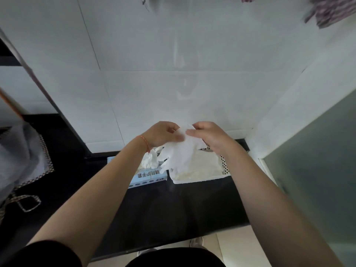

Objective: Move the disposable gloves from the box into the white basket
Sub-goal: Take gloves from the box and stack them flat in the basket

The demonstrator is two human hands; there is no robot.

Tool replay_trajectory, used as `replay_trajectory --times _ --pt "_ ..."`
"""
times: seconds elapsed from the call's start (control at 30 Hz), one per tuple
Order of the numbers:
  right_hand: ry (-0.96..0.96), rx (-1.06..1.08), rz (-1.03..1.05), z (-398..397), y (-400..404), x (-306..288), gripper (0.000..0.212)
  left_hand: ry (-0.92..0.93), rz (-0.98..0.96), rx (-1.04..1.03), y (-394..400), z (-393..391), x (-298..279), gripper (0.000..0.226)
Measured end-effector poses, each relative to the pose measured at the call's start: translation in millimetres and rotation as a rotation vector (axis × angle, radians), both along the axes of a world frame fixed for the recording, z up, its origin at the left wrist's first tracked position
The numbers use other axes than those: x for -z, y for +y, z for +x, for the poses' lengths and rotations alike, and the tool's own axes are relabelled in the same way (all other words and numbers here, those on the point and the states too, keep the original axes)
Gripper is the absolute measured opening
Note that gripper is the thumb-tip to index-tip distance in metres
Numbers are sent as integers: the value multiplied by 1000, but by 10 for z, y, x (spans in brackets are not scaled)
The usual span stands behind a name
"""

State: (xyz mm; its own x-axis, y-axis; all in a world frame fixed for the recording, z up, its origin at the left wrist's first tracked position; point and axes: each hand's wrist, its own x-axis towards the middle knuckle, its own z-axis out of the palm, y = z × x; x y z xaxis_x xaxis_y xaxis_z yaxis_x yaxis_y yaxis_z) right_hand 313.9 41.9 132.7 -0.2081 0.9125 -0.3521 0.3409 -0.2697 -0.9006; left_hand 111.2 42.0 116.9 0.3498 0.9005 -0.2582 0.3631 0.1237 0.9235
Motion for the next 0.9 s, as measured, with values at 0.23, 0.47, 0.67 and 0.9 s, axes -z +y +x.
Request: replay_trajectory --times 0.23,0.47,0.67,0.9 --pt "27 180 75 298 188 82 17 137 -41 -28 42 211 239 18" --pt "-62 169 85 490 370 150 19 356 86 -88 100 375 394 26" --pt "-25 112 -80 577 481 241 45 248 -66 -59 184 352 487 35" --pt "164 65 -321 627 544 403 28 -283 -287 -233 245 206 607 17"
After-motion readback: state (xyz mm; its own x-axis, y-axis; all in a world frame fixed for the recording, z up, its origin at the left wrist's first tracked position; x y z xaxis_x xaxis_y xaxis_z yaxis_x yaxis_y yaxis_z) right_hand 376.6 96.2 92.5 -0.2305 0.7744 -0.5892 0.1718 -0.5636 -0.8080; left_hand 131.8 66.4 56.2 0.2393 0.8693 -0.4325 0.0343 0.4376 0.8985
